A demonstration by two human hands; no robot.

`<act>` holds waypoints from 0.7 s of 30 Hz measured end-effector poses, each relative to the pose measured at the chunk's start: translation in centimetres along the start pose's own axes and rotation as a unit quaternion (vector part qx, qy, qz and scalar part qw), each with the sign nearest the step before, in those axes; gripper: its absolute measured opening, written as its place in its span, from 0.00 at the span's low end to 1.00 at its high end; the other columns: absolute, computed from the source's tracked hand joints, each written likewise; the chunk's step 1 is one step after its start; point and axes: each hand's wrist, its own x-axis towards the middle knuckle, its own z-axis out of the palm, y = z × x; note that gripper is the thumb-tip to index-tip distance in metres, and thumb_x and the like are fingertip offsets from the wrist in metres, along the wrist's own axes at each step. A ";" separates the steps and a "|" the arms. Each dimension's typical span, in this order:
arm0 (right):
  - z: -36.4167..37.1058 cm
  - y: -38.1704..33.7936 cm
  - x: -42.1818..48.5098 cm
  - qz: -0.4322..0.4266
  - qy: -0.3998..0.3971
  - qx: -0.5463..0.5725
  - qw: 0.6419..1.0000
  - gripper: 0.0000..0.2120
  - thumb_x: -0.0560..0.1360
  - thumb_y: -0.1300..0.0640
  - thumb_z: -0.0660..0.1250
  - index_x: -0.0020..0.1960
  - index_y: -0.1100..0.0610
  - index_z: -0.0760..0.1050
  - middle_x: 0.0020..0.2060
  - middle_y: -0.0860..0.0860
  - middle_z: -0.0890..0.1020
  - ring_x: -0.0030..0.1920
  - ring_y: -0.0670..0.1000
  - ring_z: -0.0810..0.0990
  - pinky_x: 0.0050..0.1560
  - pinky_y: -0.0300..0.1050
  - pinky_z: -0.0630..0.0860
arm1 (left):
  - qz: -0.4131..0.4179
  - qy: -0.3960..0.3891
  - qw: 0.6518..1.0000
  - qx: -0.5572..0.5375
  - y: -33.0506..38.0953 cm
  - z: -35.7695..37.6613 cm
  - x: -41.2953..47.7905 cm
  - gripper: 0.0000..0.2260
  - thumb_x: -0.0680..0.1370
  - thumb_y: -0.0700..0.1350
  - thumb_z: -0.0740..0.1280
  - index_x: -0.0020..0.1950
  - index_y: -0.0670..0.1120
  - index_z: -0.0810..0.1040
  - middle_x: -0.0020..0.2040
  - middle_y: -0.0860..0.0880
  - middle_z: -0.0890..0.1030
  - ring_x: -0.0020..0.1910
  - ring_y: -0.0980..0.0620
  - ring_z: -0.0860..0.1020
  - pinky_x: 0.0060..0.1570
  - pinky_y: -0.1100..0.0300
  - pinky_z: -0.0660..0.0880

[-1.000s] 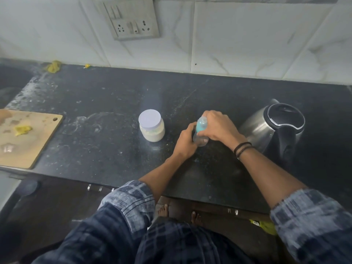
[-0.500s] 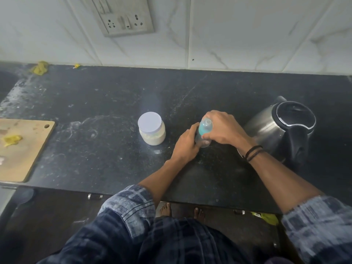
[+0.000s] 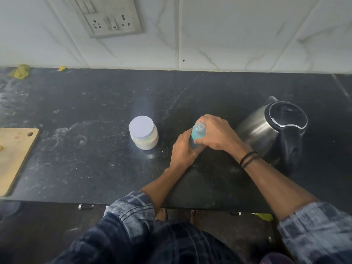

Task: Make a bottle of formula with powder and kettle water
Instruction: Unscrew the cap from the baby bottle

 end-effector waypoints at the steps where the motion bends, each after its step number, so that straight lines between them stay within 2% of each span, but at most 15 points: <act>1: -0.1 0.1 0.0 -0.009 -0.003 -0.001 1.000 0.20 0.67 0.50 0.78 0.56 0.51 0.76 0.49 0.45 0.77 0.46 0.49 0.76 0.44 0.42 0.67 | 0.005 -0.001 1.000 0.010 -0.2 -0.1 0.1 0.25 0.75 0.56 0.75 0.69 0.50 0.74 0.62 0.53 0.81 0.60 0.53 0.78 0.60 0.53 0.76; 3: -0.3 0.2 0.1 -0.021 -0.015 0.001 1.000 0.20 0.66 0.50 0.78 0.54 0.51 0.76 0.48 0.44 0.76 0.45 0.49 0.76 0.43 0.43 0.67 | 0.014 -0.004 1.000 0.021 -0.3 -0.2 0.3 0.25 0.75 0.56 0.75 0.68 0.50 0.75 0.61 0.53 0.82 0.58 0.52 0.79 0.59 0.52 0.77; 7: -0.7 0.4 0.6 -0.044 -0.045 0.000 0.998 0.20 0.64 0.51 0.79 0.54 0.49 0.76 0.49 0.44 0.77 0.47 0.49 0.78 0.45 0.45 0.73 | 0.022 -0.003 0.999 0.023 -0.4 -0.5 0.4 0.24 0.74 0.56 0.76 0.67 0.50 0.77 0.58 0.54 0.83 0.54 0.55 0.79 0.56 0.57 0.75; 13: -1.4 0.3 1.4 -0.071 -0.094 -0.017 0.993 0.22 0.64 0.54 0.79 0.54 0.46 0.76 0.50 0.43 0.77 0.49 0.49 0.78 0.46 0.45 0.72 | 0.017 -0.011 0.999 0.034 -0.6 -0.6 0.6 0.26 0.73 0.56 0.77 0.67 0.49 0.77 0.60 0.52 0.83 0.56 0.54 0.79 0.57 0.56 0.75; 18: -2.0 0.2 1.8 -0.066 -0.146 -0.020 0.987 0.26 0.64 0.57 0.80 0.58 0.44 0.74 0.53 0.41 0.76 0.54 0.49 0.78 0.51 0.48 0.75 | 0.017 -0.011 0.999 0.041 -0.5 -0.6 0.6 0.27 0.73 0.56 0.77 0.68 0.47 0.76 0.61 0.50 0.82 0.57 0.53 0.79 0.58 0.55 0.76; 21: -2.1 -0.5 1.5 -0.054 -0.160 -0.050 0.984 0.33 0.65 0.50 0.81 0.66 0.44 0.69 0.58 0.43 0.72 0.56 0.50 0.75 0.53 0.51 0.77 | 0.023 -0.012 0.999 0.037 -0.6 -0.6 0.5 0.26 0.74 0.54 0.76 0.69 0.49 0.76 0.61 0.51 0.82 0.58 0.52 0.79 0.59 0.51 0.77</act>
